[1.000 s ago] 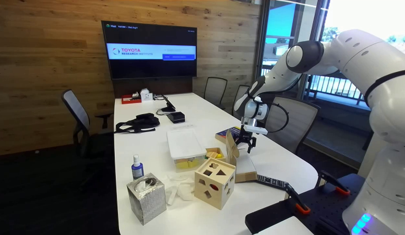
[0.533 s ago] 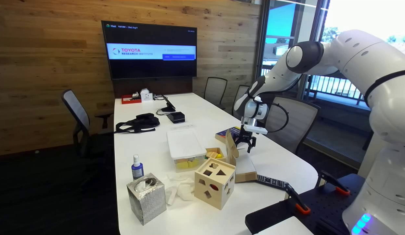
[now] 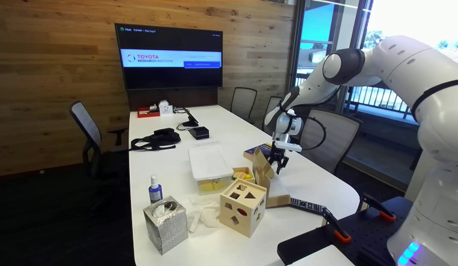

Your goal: Take the packing foam out of the cardboard box

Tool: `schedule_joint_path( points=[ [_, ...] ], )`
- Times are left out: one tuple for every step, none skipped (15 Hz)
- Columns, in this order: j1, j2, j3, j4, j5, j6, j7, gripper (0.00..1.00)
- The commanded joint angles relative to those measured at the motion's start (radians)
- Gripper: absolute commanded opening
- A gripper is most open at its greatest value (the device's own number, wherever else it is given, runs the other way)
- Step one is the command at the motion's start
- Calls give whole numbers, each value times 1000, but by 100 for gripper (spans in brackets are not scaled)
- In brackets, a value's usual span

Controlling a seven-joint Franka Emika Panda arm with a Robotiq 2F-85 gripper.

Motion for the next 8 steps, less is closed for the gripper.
schedule_joint_path(
  points=[
    [10,25,-9,42,-15,-38,54,27],
    [10,29,-9,45,-15,-39,57,18],
    [10,32,-10,48,-15,-40,60,12],
    [10,34,-11,51,-15,-41,65,3],
    [9,35,-12,51,-15,-43,69,1],
    [9,36,-13,51,-15,-44,69,0],
    [8,35,-12,50,-14,-44,68,0],
    [7,34,-11,48,-13,-45,66,0]
  ],
)
